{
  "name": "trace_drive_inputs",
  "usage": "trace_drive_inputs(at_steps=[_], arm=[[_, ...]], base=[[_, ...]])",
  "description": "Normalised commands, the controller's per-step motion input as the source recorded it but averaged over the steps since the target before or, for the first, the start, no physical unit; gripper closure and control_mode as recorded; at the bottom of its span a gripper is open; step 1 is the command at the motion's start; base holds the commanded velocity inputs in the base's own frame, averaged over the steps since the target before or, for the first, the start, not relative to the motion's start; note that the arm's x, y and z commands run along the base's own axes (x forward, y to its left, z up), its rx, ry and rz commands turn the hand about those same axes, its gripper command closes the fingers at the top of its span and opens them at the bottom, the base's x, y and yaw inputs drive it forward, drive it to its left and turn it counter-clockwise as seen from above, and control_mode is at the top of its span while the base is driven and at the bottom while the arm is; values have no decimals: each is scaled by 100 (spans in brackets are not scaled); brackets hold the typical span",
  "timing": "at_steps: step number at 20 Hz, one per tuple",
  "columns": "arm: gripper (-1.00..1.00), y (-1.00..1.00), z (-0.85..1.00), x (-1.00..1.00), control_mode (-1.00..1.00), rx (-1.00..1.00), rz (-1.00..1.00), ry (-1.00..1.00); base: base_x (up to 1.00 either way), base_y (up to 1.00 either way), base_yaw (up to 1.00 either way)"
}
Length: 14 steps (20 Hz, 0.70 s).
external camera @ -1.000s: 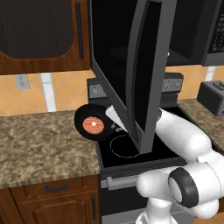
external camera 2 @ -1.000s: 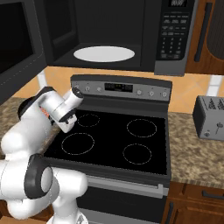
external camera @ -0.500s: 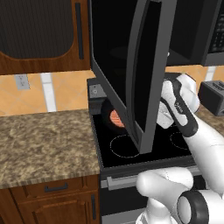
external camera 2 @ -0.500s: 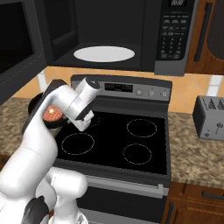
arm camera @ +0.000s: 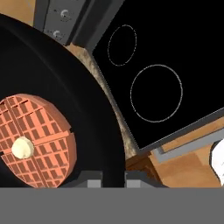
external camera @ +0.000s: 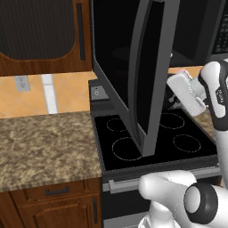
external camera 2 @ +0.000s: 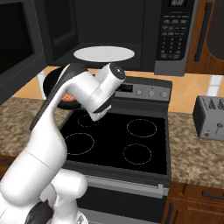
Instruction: Open the microwave, place the bowl with waffle inside the microwave, then close the microwave door and turn it on.
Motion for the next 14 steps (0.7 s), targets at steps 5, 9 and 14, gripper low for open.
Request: trace_drive_inputs(at_steps=[5,9,14], arm=[[100,-17,100,79,-100,4,-16,1],[100,-1,93,100,-100,3,-26,11],[100,-5,30,100,-100,5,-29,13]], base=[[0,0,0],[0,0,0],[0,0,0]])
